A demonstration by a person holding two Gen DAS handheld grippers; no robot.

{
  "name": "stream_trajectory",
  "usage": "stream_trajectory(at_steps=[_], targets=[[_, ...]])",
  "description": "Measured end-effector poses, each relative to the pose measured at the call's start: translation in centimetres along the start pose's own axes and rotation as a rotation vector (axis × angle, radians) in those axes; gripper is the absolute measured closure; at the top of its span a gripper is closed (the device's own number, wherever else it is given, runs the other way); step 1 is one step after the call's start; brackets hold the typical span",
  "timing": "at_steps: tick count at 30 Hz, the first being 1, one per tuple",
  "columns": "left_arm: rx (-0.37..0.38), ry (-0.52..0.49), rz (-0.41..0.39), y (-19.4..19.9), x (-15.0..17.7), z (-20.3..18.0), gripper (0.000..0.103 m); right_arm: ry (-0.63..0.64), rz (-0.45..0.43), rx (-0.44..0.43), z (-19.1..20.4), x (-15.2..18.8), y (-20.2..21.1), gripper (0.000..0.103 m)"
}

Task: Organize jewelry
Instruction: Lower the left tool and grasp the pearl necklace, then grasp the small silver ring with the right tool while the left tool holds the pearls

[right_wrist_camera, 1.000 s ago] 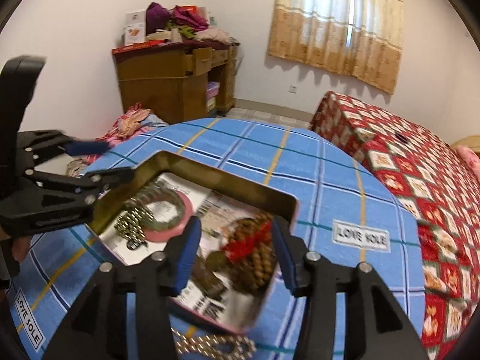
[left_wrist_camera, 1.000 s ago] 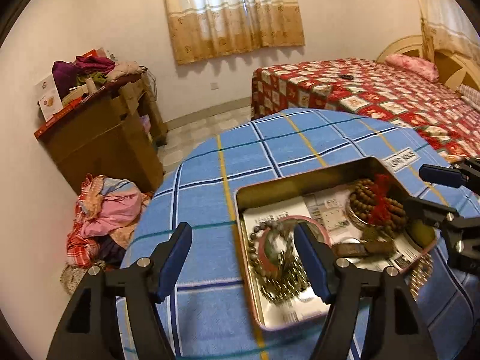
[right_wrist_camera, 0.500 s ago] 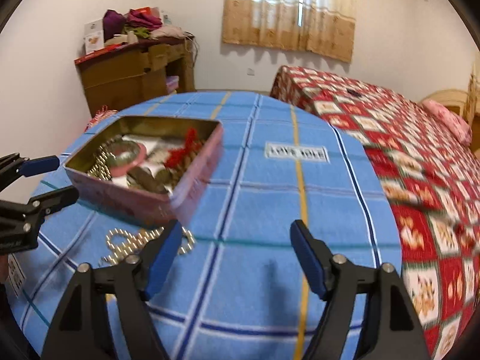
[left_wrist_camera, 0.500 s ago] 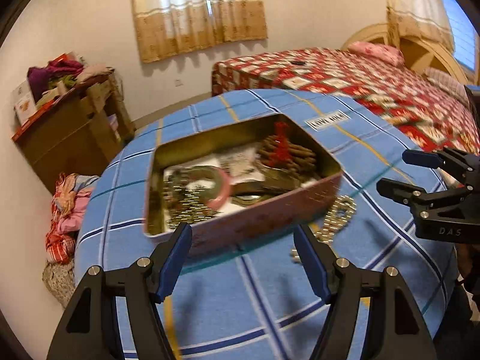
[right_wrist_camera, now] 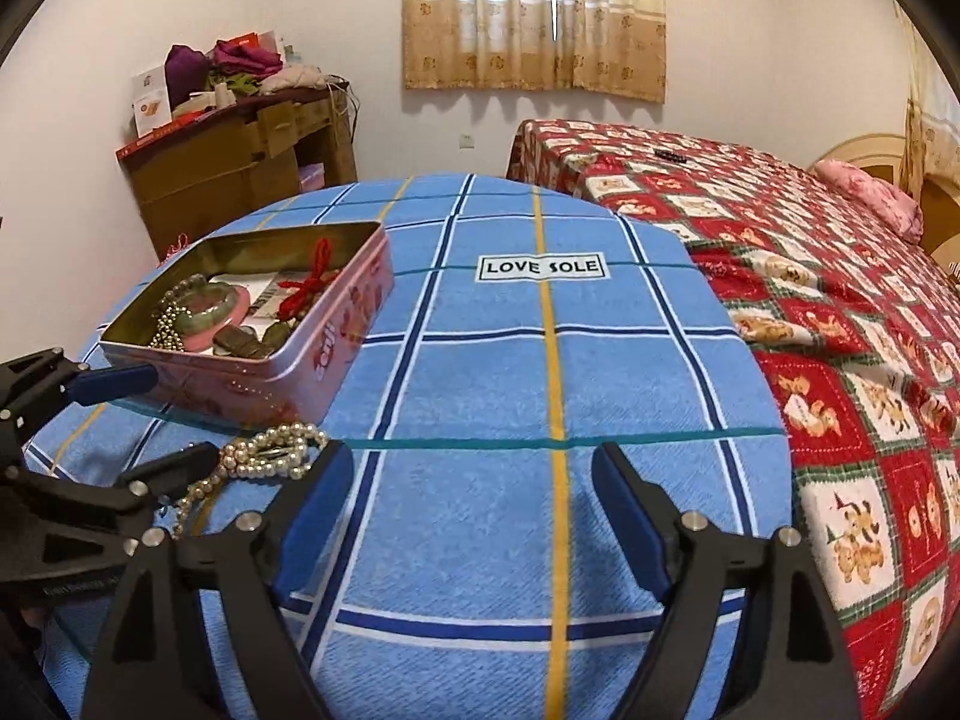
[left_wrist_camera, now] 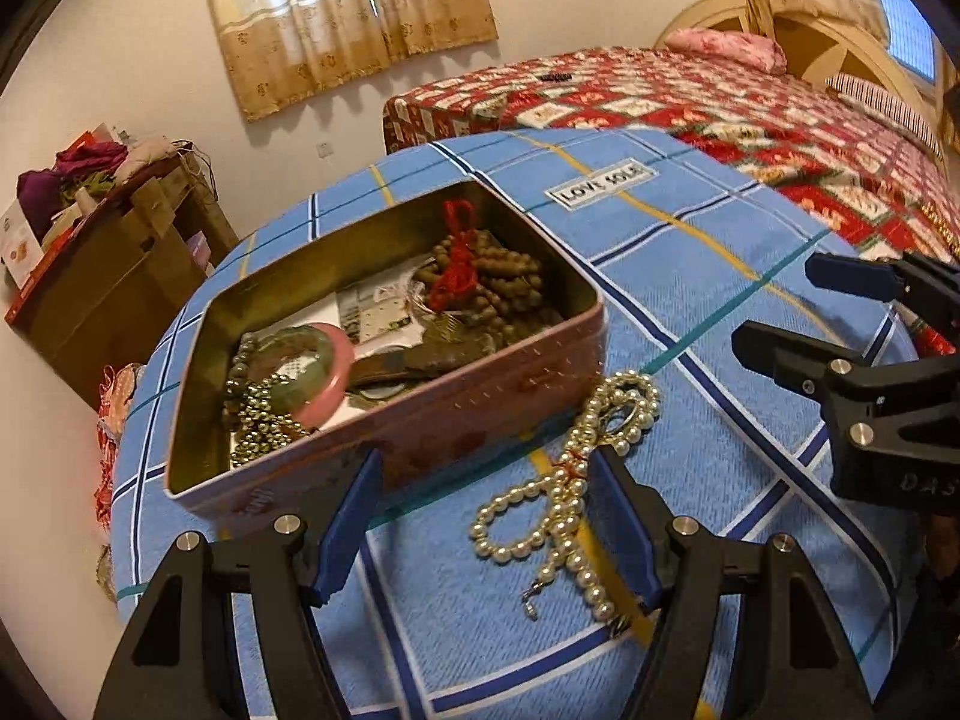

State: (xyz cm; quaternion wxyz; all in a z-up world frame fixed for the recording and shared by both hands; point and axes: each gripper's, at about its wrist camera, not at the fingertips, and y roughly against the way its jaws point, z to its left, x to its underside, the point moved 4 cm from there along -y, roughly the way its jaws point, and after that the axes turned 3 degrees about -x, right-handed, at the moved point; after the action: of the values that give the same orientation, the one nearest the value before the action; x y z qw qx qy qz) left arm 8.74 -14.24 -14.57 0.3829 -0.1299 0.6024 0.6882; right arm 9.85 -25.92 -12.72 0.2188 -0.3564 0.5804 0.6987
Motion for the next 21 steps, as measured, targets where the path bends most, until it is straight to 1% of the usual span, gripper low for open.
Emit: stream_trajectory(at_steps=[3,9,10,11,12,13,14,15,17,19,20,21], targets=[[-0.001,-0.002,0.029,-0.7,0.6,0.0,0.032,0.004,0.002,-0.005,0.1,0.2,-0.1,0.019],[0.000,0.084,0.043,-0.7,1.8,2.7,0.032,0.015,0.002,-0.013,0.5,0.4,0.1,0.018],[0.016,0.107,0.045,-0.6,2.2,3.3,0.032,0.015,0.003,-0.015,0.5,0.4,0.1,0.018],[0.030,0.117,0.045,-0.5,2.4,3.6,0.035,0.015,0.003,-0.016,0.6,0.4,0.1,0.018],[0.048,0.121,0.041,-0.4,2.7,3.7,0.045,0.016,0.005,-0.017,0.7,0.5,0.0,0.018],[0.072,0.117,0.035,-0.2,2.9,3.7,0.050,0.017,0.009,-0.017,0.8,0.6,-0.1,0.018],[0.081,0.108,0.032,-0.1,3.0,3.5,0.059,0.018,0.014,-0.019,0.9,0.7,-0.2,0.018],[0.093,0.093,0.028,0.1,3.1,3.4,0.072,0.021,0.018,-0.020,1.1,0.8,-0.3,0.018],[0.117,0.083,0.028,0.3,3.2,3.2,0.084,0.033,0.026,-0.022,1.5,1.1,-0.5,0.018],[0.133,0.079,0.028,0.4,3.3,3.2,0.094,0.044,0.030,-0.022,1.9,1.2,-0.6,0.018],[0.140,0.078,0.025,0.5,3.2,3.1,0.097,0.050,0.032,-0.022,2.0,1.3,-0.6,0.018],[0.152,0.077,0.017,0.7,3.3,3.0,0.097,0.053,0.032,-0.021,2.1,1.3,-0.6,0.018]])
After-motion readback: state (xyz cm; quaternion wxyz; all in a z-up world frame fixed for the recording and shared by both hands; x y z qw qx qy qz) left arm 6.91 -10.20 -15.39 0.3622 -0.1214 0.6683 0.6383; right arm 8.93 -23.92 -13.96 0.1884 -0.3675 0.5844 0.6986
